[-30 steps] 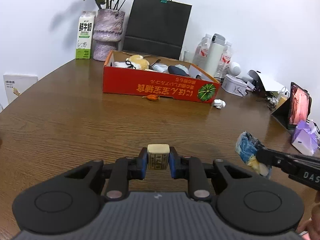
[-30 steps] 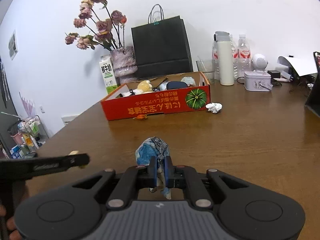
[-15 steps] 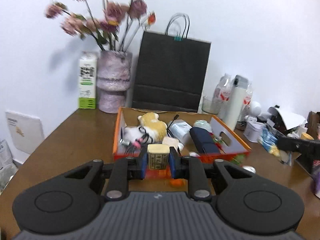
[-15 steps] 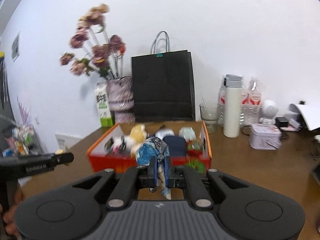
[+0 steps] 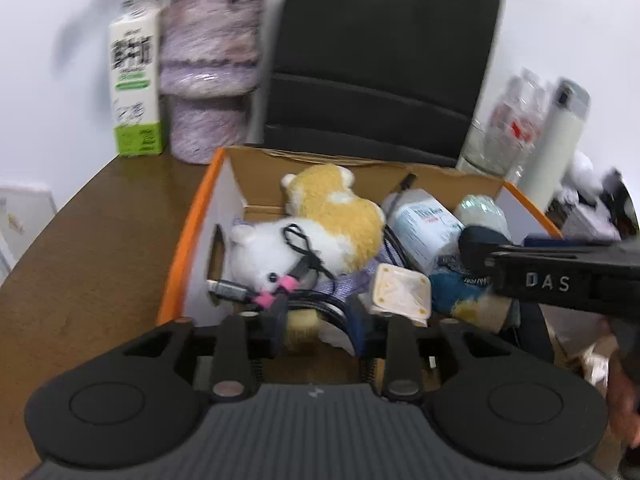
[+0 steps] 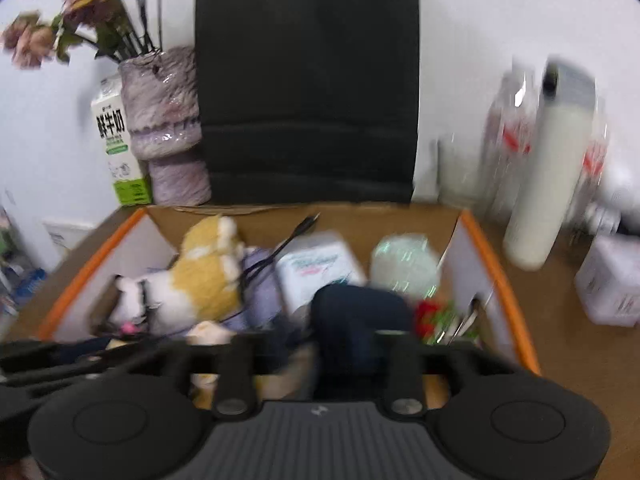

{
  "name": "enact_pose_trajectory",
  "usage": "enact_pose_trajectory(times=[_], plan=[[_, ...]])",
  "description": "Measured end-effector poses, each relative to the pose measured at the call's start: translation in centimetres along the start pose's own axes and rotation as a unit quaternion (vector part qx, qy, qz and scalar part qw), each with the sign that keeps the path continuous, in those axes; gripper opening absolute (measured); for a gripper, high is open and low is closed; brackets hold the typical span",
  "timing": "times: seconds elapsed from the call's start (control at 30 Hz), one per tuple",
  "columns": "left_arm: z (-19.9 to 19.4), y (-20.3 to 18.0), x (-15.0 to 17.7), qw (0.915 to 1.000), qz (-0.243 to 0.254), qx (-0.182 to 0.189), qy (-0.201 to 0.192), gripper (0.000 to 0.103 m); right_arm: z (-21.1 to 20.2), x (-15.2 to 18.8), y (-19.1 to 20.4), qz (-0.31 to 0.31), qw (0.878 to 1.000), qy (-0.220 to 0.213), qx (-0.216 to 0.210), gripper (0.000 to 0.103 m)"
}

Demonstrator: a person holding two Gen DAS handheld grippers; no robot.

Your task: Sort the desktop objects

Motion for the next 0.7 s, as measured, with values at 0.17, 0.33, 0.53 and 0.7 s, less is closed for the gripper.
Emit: enact_pose_trajectory(times=[0.17, 0.33, 0.53, 0.7], plan=[[1.5, 0.4, 0.5, 0.9998, 0.017, -0.007, 0.007, 0.041, 0.5, 2.4, -1.9, 0.009, 0.999, 0.031, -0.017, 0.071], [0.4, 0.1, 1.2, 0.9998, 0.018, 0.004, 0.004, 0.055, -1.8, 5.9, -2.8, 0.032, 0.997, 0.033, -0.068, 0.061], [-3.4, -1.1, 2.4, 0.9994, 0.034, 0.005, 0.001, 0.066, -3.5, 7.1, -2.6, 0.045, 0.996, 0.035, -0.066, 0.063], [-8.8, -1.5, 4.0, 0.9994, 0.025, 0.012, -0.022, 0.078, -8.2, 7.3, -3.5, 0.041, 0.998, -0.012, -0.045, 0.077]])
Point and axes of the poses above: each gripper's, at about its wrist camera, not at the fingertips, and z roughly the way its jaws point, y to its left, x to its underside, the point moved 6 cm from there along z, roughly the way its jaws point, and after that the axes turned 14 degrees about y, right-handed, at the moved point
